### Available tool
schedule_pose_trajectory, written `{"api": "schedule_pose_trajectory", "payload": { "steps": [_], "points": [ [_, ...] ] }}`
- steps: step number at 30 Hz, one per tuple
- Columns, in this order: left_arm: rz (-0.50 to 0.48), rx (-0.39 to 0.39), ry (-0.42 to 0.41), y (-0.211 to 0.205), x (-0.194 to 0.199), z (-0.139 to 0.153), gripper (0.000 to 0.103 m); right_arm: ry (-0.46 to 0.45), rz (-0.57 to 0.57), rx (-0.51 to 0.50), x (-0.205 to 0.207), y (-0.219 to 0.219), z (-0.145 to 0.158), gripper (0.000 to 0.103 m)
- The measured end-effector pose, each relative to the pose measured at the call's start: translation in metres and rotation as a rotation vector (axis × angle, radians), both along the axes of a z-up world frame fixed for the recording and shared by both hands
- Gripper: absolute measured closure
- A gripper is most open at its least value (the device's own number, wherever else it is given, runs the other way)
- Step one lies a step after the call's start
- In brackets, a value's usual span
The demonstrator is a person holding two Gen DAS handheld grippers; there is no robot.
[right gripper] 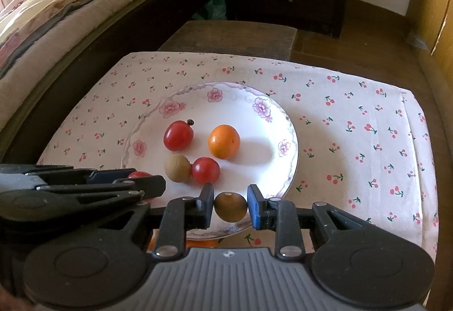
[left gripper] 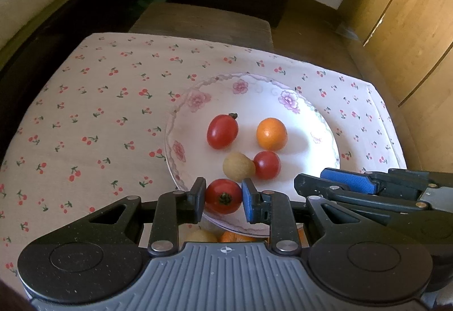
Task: Organize fruits
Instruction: 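Carry the red tomato in left gripper over the bowl while right gripper carries the brown fruit, then open right gripper to drop the brown fruit while left gripper releases the tomato into the bowl, then withdraw both grippers from the bowl toward the remaining fruits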
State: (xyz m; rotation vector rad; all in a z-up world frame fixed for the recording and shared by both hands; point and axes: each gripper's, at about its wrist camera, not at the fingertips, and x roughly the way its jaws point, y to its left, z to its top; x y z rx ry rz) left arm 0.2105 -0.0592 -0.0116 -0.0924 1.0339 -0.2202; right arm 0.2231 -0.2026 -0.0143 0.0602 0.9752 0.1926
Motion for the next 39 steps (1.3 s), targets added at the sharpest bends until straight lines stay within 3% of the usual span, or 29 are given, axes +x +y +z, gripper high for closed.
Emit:
{"api": "schedule_pose_trajectory", "payload": {
  "steps": [24, 39],
  "points": [
    [-0.011, -0.007, -0.056, -0.003, -0.008, 0.019, 0.062, -0.038, -0.044, 0.006, -0.007, -0.006, 0.013, 0.074],
    [-0.004, -0.024, -0.076, 0.008, -0.028, 0.029, 0.058, -0.053, -0.030, 0.013, -0.035, 0.002, 0.027, 0.073]
  ]
}}
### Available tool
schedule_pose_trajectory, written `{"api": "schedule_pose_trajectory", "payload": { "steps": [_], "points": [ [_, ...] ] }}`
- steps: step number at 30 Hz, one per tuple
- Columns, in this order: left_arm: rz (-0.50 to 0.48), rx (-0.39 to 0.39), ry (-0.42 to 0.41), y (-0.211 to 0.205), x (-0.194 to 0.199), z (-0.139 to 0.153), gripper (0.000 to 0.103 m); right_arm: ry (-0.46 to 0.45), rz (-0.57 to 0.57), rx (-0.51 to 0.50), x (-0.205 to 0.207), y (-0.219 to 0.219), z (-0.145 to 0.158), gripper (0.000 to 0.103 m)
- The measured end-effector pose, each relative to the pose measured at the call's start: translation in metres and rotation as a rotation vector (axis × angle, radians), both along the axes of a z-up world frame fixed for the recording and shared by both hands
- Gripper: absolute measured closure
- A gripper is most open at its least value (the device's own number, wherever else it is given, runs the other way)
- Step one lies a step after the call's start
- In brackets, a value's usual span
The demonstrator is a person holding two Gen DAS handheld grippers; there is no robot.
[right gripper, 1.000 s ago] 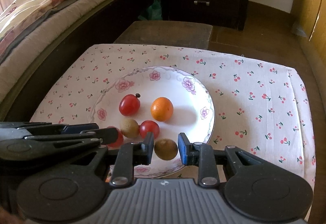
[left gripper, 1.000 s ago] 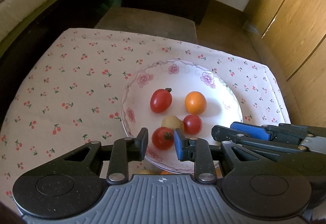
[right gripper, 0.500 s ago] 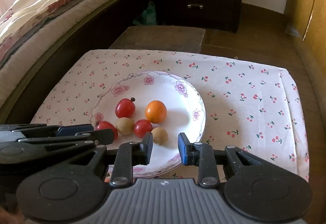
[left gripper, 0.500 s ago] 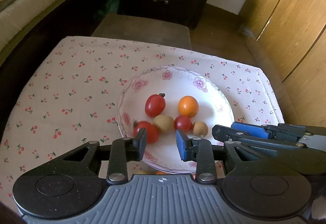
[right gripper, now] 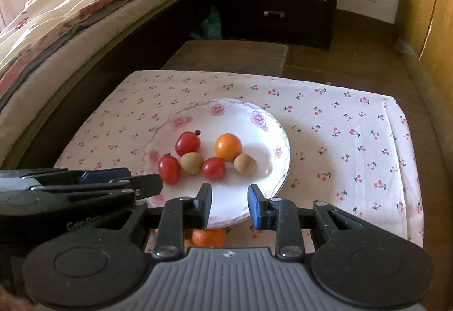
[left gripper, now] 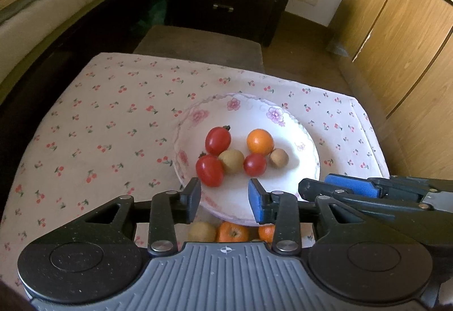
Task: Organize fruits
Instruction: 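Withdraw both grippers from the bowl toward the remaining fruits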
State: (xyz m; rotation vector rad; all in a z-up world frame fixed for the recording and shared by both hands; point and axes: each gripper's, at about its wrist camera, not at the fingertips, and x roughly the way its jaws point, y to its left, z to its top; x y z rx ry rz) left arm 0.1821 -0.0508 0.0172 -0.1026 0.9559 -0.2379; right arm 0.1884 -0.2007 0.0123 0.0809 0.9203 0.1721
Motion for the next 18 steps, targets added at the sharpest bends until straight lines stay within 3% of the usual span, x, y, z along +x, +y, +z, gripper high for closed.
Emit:
{"api": "schedule_pose_trajectory", "payload": {
  "steps": [18],
  "points": [
    [-0.009, 0.027, 0.047, 0.006, -0.023, -0.009, 0.057, 0.078, -0.004, 0.040, -0.025, 0.004, -0.014, 0.073]
  ]
}}
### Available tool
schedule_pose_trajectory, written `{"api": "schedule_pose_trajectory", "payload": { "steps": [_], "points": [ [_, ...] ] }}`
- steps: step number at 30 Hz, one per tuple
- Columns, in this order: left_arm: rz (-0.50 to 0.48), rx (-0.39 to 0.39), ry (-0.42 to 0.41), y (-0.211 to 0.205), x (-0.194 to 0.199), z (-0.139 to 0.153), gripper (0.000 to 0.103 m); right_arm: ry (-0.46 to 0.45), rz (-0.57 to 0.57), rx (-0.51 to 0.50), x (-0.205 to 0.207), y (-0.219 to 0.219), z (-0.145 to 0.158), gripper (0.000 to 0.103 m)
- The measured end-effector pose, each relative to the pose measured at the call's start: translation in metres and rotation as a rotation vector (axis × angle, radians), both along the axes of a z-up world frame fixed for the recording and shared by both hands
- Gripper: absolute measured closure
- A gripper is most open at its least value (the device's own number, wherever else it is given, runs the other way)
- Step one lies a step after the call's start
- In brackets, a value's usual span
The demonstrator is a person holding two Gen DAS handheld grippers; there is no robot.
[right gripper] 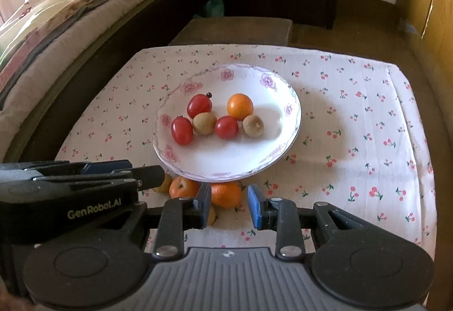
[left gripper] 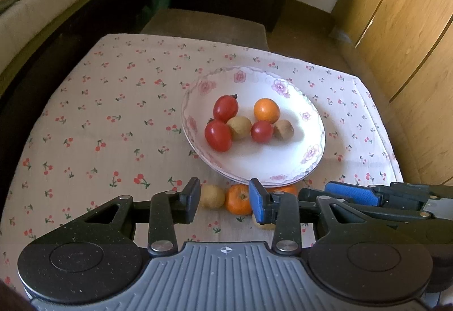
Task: Organize fruits
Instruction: 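Withdraw both grippers from the bowl toward the remaining fruits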
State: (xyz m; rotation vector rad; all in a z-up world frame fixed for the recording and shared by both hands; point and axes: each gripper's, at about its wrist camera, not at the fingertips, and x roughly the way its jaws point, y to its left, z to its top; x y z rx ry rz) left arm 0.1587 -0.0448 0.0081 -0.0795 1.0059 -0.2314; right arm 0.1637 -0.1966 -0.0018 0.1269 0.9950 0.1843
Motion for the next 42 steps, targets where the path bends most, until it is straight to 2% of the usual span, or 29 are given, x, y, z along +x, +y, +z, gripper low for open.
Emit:
{"api": "schedule_pose_trajectory", "payload": {
  "steps": [12, 23, 30, 36, 42],
  "points": [
    [0.016, -0.005, 0.012, 0.008, 0.000, 0.000, 0.055, 0.048, -0.020, 0.062, 0.009, 0.002, -0.015, 0.073],
    [0.029, -0.019, 0.033, 0.015, 0.003, -0.004, 0.052, 0.070, -0.033, 0.035, 0.022, 0.008, -0.033, 0.066],
    [0.029, -0.026, 0.047, 0.015, 0.004, -0.008, 0.049, 0.083, -0.042, 0.056, 0.025, 0.006, -0.045, 0.067],
    [0.031, -0.041, 0.064, 0.014, 0.006, -0.013, 0.049, 0.084, -0.026, 0.042, 0.019, 0.004, -0.039, 0.067],
    [0.017, -0.021, 0.069, 0.007, 0.009, -0.022, 0.050, 0.079, -0.008, 0.026, 0.008, -0.002, -0.036, 0.068]
  ]
}}
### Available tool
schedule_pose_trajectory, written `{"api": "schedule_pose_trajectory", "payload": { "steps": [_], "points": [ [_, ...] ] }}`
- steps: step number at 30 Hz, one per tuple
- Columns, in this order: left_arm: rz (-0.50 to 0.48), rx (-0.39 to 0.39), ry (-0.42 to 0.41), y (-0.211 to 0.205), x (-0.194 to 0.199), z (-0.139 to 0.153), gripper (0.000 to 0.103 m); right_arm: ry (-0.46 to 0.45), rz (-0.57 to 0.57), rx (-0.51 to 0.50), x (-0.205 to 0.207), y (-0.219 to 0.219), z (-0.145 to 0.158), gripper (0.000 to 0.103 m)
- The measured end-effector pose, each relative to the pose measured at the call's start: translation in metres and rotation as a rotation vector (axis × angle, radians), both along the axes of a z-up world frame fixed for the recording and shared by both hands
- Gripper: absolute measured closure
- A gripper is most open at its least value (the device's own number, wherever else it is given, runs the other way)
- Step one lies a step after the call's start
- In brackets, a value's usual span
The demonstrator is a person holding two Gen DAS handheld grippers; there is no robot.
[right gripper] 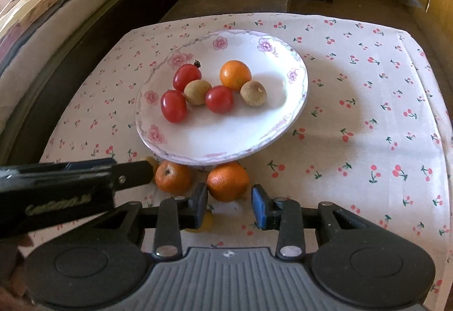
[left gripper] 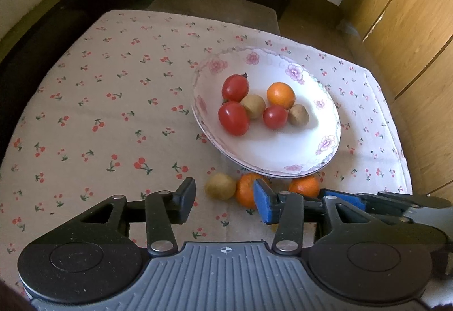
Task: Organize fruits
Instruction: 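Withdraw both grippers from the bowl toward the remaining fruits, then move left gripper to a brown round fruit while right gripper approaches a mandarin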
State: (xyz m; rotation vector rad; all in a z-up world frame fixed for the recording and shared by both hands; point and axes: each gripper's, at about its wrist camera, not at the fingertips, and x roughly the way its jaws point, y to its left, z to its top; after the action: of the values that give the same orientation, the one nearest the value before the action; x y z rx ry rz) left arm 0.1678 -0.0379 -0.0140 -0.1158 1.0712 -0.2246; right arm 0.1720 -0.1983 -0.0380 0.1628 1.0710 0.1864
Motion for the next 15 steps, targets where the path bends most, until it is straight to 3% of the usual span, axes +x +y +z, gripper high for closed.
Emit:
{"api": "schedule_pose_trajectory", "payload": {
  "steps": [15],
  "points": [
    [-0.062, 0.025, -0.010, -0.0089, 0.0015, -0.0085, 0.058, -0.005, 0.004, 0.025, -0.0047, -0.0077, 0.0049, 0.068]
  ]
}}
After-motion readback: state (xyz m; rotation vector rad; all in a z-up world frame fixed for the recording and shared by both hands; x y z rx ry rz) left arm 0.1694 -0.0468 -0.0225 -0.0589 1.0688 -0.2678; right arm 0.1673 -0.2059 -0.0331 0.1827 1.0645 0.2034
